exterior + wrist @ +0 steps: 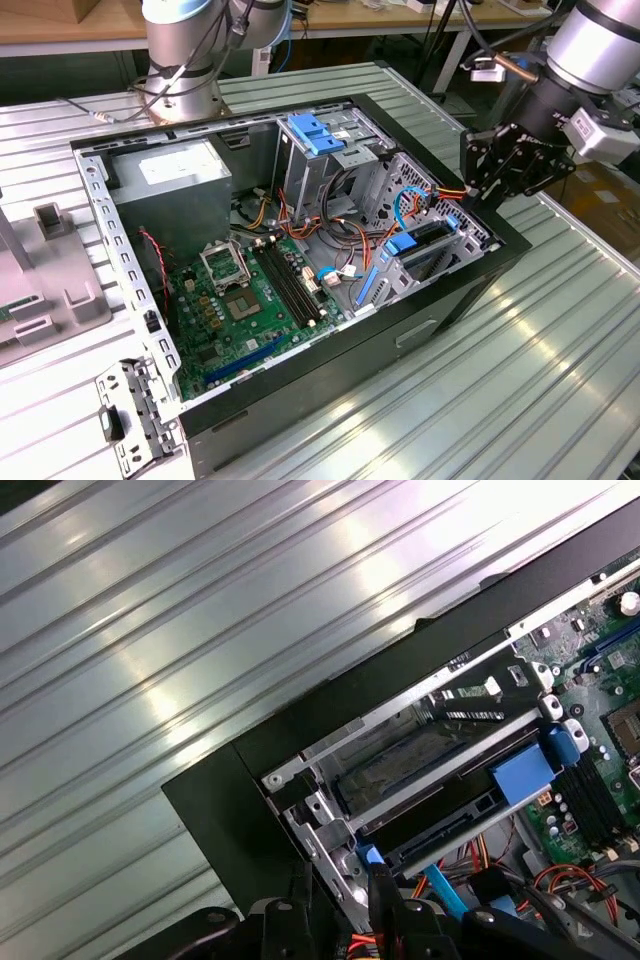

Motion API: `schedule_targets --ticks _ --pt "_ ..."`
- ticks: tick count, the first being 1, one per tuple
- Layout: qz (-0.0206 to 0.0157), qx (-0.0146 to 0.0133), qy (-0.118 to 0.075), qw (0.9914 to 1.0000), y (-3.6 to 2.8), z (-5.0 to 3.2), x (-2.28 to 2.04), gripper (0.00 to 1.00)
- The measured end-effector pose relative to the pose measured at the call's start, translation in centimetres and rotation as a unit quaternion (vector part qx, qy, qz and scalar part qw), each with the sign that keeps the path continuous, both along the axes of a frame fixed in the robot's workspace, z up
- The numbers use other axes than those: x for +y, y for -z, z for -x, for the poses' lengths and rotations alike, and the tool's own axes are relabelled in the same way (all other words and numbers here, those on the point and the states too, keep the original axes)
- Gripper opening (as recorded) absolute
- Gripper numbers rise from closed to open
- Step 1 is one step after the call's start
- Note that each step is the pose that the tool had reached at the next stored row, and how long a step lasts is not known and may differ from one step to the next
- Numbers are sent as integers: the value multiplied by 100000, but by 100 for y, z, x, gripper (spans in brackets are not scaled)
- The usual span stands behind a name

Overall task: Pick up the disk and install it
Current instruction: 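Insert the first disk wire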

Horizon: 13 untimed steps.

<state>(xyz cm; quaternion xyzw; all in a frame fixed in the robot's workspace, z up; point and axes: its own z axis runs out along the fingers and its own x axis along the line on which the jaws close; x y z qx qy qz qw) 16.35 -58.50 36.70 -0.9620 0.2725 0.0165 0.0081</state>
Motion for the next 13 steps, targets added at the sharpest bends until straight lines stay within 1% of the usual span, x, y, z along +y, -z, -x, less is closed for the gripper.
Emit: schedule_targets --ticks 2,8,10,13 --pt "6 1 246 100000 -1 -19 13 36" --pt "4 0 1852 99983 0 -24 40 36" --pt "8 1 2149 99977 -1 -24 55 36" --pt "6 1 2539 99968 0 -24 89 36"
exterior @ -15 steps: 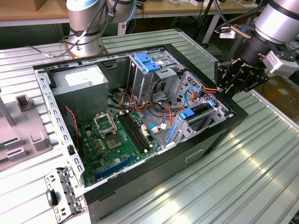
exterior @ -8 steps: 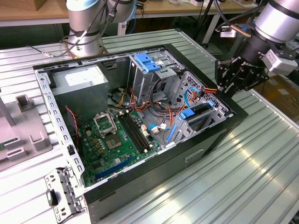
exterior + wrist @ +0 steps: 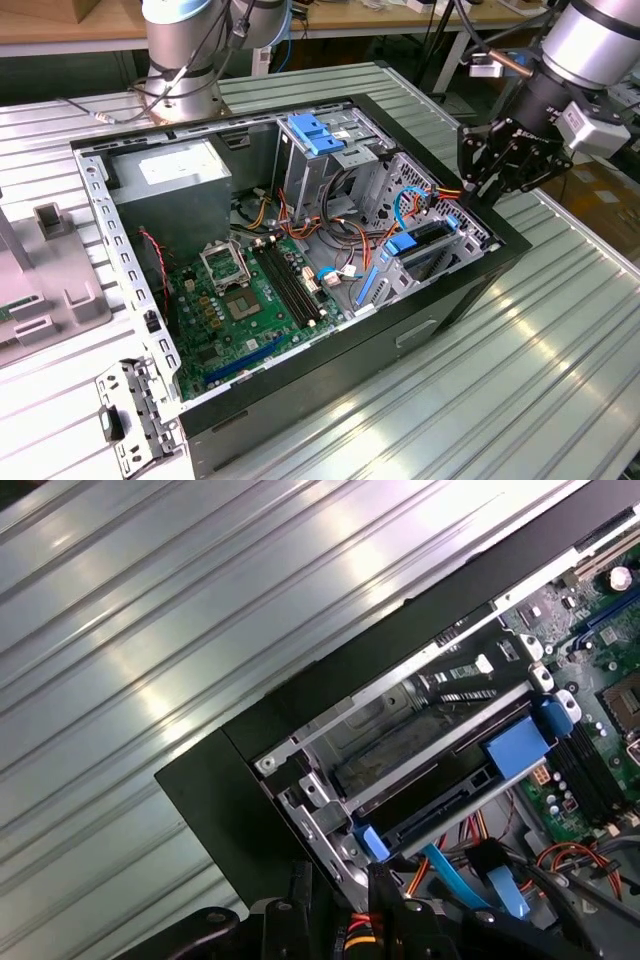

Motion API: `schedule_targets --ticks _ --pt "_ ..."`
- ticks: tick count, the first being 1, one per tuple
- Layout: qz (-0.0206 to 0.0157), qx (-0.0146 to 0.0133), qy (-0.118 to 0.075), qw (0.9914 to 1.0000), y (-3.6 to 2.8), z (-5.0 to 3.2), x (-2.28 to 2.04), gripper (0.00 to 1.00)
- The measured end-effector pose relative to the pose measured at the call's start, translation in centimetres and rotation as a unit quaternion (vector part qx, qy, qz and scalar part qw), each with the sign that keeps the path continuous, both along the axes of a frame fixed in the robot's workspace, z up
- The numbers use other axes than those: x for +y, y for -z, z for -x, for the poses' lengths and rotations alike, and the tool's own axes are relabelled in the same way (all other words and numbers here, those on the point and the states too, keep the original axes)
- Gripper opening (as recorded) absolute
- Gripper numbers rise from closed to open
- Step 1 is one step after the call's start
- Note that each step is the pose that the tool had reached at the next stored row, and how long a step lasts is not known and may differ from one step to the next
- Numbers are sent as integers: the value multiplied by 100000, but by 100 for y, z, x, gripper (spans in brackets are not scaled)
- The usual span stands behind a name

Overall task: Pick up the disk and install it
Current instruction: 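Insert the first disk wire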

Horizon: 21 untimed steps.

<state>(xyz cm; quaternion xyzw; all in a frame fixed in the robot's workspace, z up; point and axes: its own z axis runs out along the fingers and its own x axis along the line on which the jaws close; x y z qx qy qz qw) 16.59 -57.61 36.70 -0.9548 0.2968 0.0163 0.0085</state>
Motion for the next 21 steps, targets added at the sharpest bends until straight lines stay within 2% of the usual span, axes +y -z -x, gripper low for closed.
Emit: schedule_targets --ticks 3,6,10,21 --pt "2 -1 253 100000 2 0 42 36" --pt "2 -1 531 99999 5 -5 108 36" --pt "-5 0 615 99998 10 -14 145 36" --pt "0 -1 674 99998 12 -29 152 36"
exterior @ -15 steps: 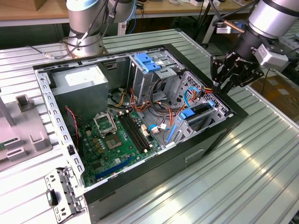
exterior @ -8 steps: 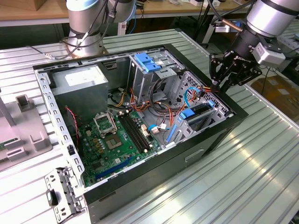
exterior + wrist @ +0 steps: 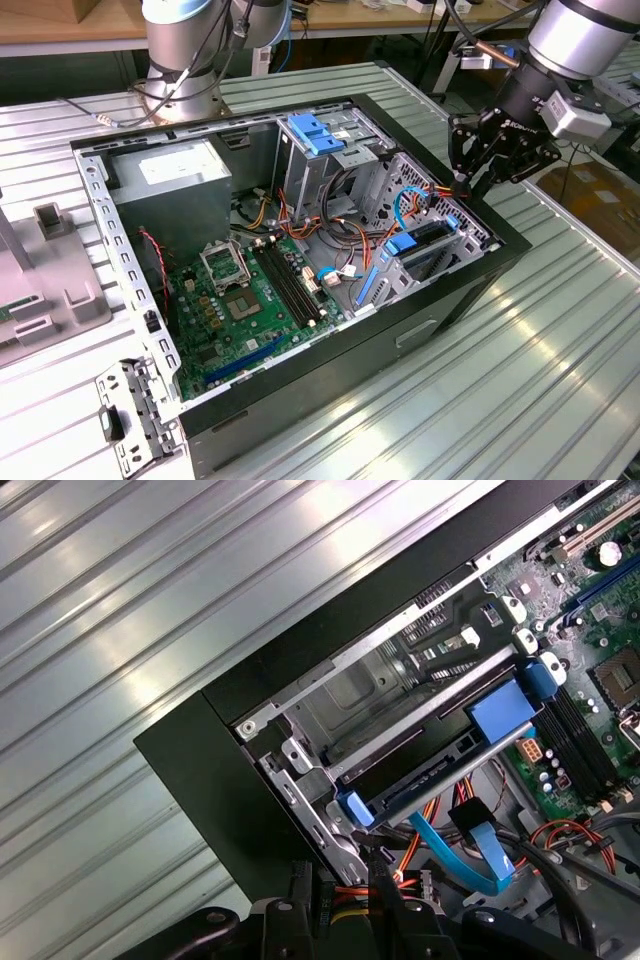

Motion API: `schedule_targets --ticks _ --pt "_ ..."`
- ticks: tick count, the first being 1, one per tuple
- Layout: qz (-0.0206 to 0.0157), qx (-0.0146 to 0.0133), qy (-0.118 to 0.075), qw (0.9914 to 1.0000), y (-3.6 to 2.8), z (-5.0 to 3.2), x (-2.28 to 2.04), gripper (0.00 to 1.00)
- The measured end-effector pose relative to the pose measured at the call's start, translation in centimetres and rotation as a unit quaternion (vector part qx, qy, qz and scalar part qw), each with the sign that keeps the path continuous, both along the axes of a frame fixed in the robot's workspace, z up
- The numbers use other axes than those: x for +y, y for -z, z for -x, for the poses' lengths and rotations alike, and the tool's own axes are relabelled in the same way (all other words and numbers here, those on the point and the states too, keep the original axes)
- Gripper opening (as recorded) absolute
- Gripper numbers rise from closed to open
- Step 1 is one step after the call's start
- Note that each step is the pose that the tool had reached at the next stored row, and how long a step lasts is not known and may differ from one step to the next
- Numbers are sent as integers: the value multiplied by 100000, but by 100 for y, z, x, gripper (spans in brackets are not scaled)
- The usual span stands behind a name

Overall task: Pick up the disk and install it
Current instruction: 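Insert the first disk wire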

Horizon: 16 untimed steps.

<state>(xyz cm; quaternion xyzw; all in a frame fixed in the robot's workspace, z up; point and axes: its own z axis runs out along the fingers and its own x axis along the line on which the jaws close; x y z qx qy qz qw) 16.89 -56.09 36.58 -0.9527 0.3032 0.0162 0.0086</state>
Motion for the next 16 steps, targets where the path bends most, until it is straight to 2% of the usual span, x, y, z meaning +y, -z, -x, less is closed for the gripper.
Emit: schedule_targets --ticks 9,16 --pt "-1 0 600 99998 4 0 1 36" --pt "7 0 2855 99959 15 -20 4 36"
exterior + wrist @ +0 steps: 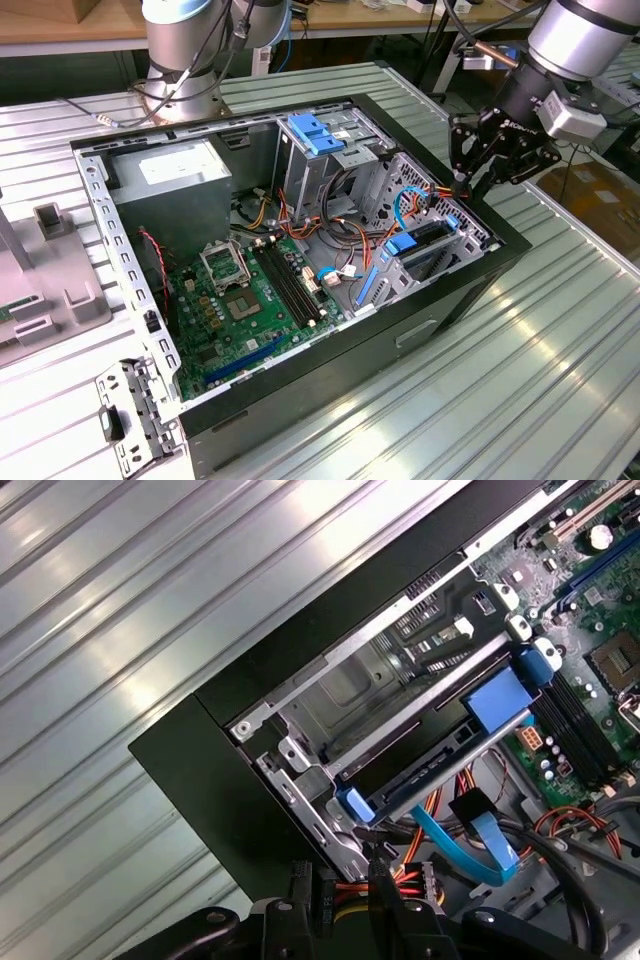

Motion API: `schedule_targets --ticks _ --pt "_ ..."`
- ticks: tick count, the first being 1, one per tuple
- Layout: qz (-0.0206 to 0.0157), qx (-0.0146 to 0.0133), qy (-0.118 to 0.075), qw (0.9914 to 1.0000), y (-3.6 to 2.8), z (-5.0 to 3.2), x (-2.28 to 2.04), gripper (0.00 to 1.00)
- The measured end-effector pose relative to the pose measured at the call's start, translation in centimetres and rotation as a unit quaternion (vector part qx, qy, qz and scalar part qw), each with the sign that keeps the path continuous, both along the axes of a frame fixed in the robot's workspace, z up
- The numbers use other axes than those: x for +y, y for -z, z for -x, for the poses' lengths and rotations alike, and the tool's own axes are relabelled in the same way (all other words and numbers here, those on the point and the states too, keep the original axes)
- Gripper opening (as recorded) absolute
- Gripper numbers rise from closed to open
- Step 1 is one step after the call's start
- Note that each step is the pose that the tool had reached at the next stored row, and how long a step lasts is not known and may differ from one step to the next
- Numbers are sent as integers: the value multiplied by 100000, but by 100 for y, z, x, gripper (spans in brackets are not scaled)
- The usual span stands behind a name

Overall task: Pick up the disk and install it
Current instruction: 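Insert the first disk wire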

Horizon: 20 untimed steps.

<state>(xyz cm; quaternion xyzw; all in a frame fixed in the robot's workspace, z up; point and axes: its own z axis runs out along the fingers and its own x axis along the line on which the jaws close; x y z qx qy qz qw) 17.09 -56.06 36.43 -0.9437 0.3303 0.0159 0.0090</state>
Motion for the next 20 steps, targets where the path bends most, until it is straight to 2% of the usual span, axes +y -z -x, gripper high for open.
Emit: schedule_targets --ticks 8,12,20 --pt "-20 17 2477 99969 2 -42 -2 36" --pt "-41 110 2548 99967 1 -100 -12 36" --pt "-44 117 2548 99967 1 -106 -12 35"
